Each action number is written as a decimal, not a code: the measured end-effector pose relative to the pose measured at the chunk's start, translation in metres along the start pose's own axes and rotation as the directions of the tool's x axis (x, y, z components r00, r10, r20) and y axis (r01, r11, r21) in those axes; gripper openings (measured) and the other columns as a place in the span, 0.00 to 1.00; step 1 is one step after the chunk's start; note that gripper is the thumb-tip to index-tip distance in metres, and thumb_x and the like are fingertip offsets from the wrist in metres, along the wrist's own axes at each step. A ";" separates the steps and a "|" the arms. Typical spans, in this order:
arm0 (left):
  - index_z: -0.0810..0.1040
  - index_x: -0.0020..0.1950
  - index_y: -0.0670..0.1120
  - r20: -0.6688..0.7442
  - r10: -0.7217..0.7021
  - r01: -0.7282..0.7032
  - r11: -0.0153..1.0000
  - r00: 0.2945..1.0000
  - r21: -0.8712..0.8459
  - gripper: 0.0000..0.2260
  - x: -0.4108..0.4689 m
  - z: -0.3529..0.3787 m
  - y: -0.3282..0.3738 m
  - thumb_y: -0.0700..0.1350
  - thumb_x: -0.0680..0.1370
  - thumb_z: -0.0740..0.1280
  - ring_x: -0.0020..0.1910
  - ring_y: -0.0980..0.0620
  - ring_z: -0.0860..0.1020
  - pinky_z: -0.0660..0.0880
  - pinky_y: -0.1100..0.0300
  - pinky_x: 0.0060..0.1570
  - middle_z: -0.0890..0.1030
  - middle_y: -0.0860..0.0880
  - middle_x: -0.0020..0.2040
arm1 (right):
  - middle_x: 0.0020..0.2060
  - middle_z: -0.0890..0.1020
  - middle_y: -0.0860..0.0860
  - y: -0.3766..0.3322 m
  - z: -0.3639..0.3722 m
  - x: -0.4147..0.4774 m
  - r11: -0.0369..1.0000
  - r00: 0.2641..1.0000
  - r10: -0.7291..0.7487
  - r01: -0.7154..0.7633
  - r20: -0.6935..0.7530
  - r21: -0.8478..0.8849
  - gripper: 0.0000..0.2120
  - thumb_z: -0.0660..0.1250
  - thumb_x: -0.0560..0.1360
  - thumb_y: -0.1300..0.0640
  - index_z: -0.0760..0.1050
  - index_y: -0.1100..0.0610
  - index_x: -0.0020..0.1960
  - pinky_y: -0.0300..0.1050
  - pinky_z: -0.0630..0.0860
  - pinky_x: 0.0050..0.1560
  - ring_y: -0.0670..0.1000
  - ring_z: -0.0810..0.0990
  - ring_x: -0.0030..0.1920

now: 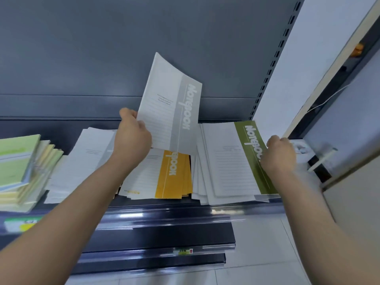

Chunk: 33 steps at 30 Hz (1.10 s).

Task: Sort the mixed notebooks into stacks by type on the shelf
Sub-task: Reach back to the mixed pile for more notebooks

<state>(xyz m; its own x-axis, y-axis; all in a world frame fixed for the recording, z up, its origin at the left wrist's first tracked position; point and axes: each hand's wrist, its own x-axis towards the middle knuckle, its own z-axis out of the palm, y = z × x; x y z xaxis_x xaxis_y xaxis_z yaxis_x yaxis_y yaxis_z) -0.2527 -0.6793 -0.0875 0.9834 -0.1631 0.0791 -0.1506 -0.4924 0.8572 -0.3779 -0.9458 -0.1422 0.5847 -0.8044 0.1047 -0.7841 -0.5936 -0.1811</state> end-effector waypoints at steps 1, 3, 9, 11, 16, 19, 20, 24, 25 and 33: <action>0.60 0.53 0.44 -0.006 -0.001 0.001 1.000 1.000 0.005 0.02 0.000 -0.001 -0.002 0.38 0.81 0.51 0.34 0.50 0.71 0.72 0.50 0.38 0.69 0.50 0.39 | 0.55 0.73 0.64 -0.002 -0.001 -0.001 1.000 0.999 -0.016 0.016 -0.034 0.001 0.13 0.63 0.73 0.65 0.70 0.65 0.58 0.52 0.70 0.52 0.63 0.72 0.56; 0.60 0.53 0.43 -0.017 0.010 -0.010 1.000 1.000 0.010 0.02 0.000 -0.005 -0.007 0.37 0.81 0.51 0.34 0.49 0.71 0.71 0.50 0.36 0.70 0.49 0.38 | 0.54 0.74 0.64 -0.011 -0.003 -0.002 0.996 0.992 -0.059 0.065 -0.111 0.053 0.13 0.62 0.73 0.67 0.71 0.66 0.57 0.54 0.70 0.51 0.63 0.72 0.55; 0.60 0.52 0.43 -0.104 0.016 -0.015 1.000 0.994 0.014 0.05 0.006 -0.038 -0.024 0.35 0.79 0.52 0.36 0.47 0.71 0.72 0.50 0.39 0.69 0.50 0.37 | 0.50 0.76 0.63 -0.079 -0.032 -0.012 0.882 0.878 -0.344 0.423 -0.332 0.207 0.10 0.59 0.75 0.68 0.75 0.66 0.53 0.53 0.68 0.49 0.63 0.72 0.50; 0.60 0.52 0.43 -0.123 -0.004 0.004 1.000 0.992 0.002 0.04 0.011 -0.055 -0.034 0.35 0.80 0.52 0.35 0.50 0.71 0.72 0.50 0.38 0.69 0.51 0.38 | 0.49 0.76 0.62 -0.107 -0.046 -0.022 0.837 0.825 -0.414 0.511 -0.385 0.196 0.08 0.59 0.76 0.65 0.74 0.65 0.52 0.54 0.69 0.49 0.62 0.72 0.50; 0.61 0.52 0.42 -0.175 -0.040 0.044 0.999 0.984 0.020 0.03 0.022 -0.105 -0.072 0.37 0.79 0.52 0.40 0.42 0.74 0.74 0.45 0.42 0.70 0.50 0.39 | 0.50 0.76 0.59 -0.180 -0.063 -0.061 0.736 0.735 -0.509 0.642 -0.448 0.216 0.08 0.59 0.78 0.60 0.74 0.62 0.52 0.50 0.68 0.50 0.58 0.72 0.52; 0.61 0.52 0.42 -0.148 -0.068 0.071 0.997 0.987 0.015 0.05 0.030 -0.133 -0.094 0.35 0.79 0.52 0.42 0.44 0.72 0.75 0.45 0.45 0.69 0.50 0.38 | 0.51 0.77 0.56 -0.225 -0.063 -0.090 0.680 0.730 -0.526 0.669 -0.437 0.299 0.12 0.59 0.79 0.54 0.75 0.60 0.54 0.49 0.69 0.53 0.56 0.72 0.53; 0.61 0.52 0.43 -0.124 -0.081 0.085 0.996 0.989 0.020 0.06 0.032 -0.139 -0.101 0.34 0.78 0.52 0.42 0.44 0.72 0.75 0.46 0.46 0.68 0.50 0.38 | 0.51 0.77 0.56 -0.239 -0.063 -0.099 0.663 0.724 -0.534 0.679 -0.436 0.316 0.12 0.59 0.79 0.53 0.75 0.60 0.55 0.49 0.69 0.54 0.56 0.73 0.54; 0.60 0.51 0.48 0.022 -0.154 0.153 0.986 0.988 0.068 0.09 0.041 -0.152 -0.127 0.35 0.78 0.54 0.41 0.43 0.73 0.78 0.46 0.46 0.66 0.50 0.36 | 0.52 0.77 0.55 -0.278 -0.065 -0.126 0.645 0.717 -0.536 0.689 -0.446 0.332 0.12 0.60 0.79 0.53 0.75 0.60 0.56 0.47 0.67 0.54 0.56 0.72 0.55; 0.60 0.47 0.51 0.073 -0.172 0.167 0.983 0.982 0.071 0.10 0.042 -0.151 -0.134 0.35 0.78 0.54 0.39 0.44 0.74 0.78 0.48 0.42 0.66 0.50 0.36 | 0.52 0.77 0.55 -0.284 -0.065 -0.131 0.653 0.722 -0.532 0.682 -0.442 0.329 0.12 0.60 0.79 0.54 0.75 0.60 0.56 0.46 0.67 0.54 0.56 0.72 0.55; 0.63 0.63 0.37 0.301 -0.085 -0.091 0.844 0.950 0.528 0.15 0.049 -0.150 -0.170 0.39 0.78 0.61 0.44 0.44 0.79 0.73 0.58 0.34 0.78 0.43 0.51 | 0.49 0.78 0.54 -0.310 -0.068 -0.164 0.729 0.772 -0.441 0.606 -0.459 0.318 0.10 0.61 0.77 0.54 0.75 0.59 0.53 0.45 0.67 0.52 0.56 0.74 0.52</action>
<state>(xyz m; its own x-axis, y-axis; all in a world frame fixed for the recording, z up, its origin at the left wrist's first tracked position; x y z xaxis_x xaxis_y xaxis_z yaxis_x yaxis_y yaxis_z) -0.1638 -0.4755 -0.1532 0.9167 -0.3699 -0.1511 -0.2702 -0.8524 0.4476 -0.2448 -0.6312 -0.0363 0.7015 -0.3699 0.6092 -0.1514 -0.9126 -0.3797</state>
